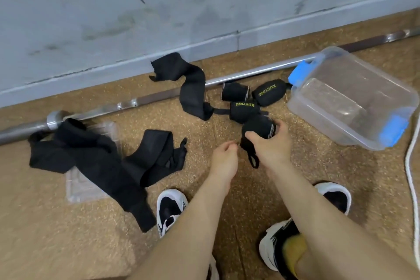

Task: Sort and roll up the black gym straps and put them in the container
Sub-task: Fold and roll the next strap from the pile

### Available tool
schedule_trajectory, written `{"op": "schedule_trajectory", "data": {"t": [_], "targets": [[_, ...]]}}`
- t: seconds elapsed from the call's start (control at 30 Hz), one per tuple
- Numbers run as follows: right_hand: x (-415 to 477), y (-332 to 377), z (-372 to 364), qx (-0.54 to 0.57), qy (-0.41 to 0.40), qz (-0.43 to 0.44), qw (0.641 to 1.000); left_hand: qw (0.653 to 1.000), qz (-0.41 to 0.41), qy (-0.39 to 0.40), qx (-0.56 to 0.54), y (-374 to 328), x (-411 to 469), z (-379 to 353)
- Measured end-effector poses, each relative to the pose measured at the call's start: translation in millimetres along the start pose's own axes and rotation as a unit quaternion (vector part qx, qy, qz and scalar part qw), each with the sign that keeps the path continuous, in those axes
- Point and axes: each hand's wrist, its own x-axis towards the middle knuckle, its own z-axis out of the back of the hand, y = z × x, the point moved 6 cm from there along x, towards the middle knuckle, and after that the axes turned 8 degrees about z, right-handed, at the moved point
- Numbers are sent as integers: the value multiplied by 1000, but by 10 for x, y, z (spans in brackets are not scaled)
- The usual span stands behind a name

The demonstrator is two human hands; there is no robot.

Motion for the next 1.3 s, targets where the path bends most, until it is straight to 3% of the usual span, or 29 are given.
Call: {"op": "schedule_trajectory", "data": {"t": [0.07, 0.13, 0.23, 0.33, 0.43, 0.53, 0.6, 0.73, 0.83, 0.9, 0.97, 1.07, 1.13, 1.23, 1.3], "targets": [[145, -12, 124, -18, -42, 19, 999, 998, -39, -4, 40, -85, 70, -52], [267, 0, 152, -99, -33, 47, 993, 995, -62, 2, 81, -136, 158, -108], [373, -40, -10, -296, 54, 102, 948, 983, -68, 23, 167, -144, 291, -199], [443, -210, -172, -391, 124, 97, 907, 964, -93, 30, 248, -198, 382, -259], [583, -240, -196, -405, 139, 101, 898, 943, -137, -8, 304, -339, 460, -187], [735, -156, -201, -406, 157, 97, 895, 908, -183, -128, 355, -554, 559, 137], [738, -51, -178, -414, 148, 90, 894, 883, -161, -178, 402, -629, 649, 355], [445, 242, -205, -401, 78, 182, 894, 848, -55, -165, 501, -564, 913, 601], [147, 346, -436, -329, 112, 269, 898, 848, -18, -143, 511, -492, 1031, 696], [37, 389, -612, -282, 148, 295, 901, 857, -61, -156, 487, -487, 978, 743], [-31, 448, -821, -256, 199, 313, 893, 891, -122, -178, 399, -486, 788, 831], [-164, 418, -1213, -318, 321, 319, 833, 971, -133, -177, 90, -426, 395, 1093], [-280, 342, -1421, -357, 367, 321, 797, 983, -111, -133, -68, -336, 176, 1219], [-375, 305, -1584, -333, 324, 330, 822, 980, -78, -99, -152, -98, 46, 1436], [-451, 281, -1648, -290, 313, 299, 853, 973, -72, -206, -80, 130, 90, 1760]]}}
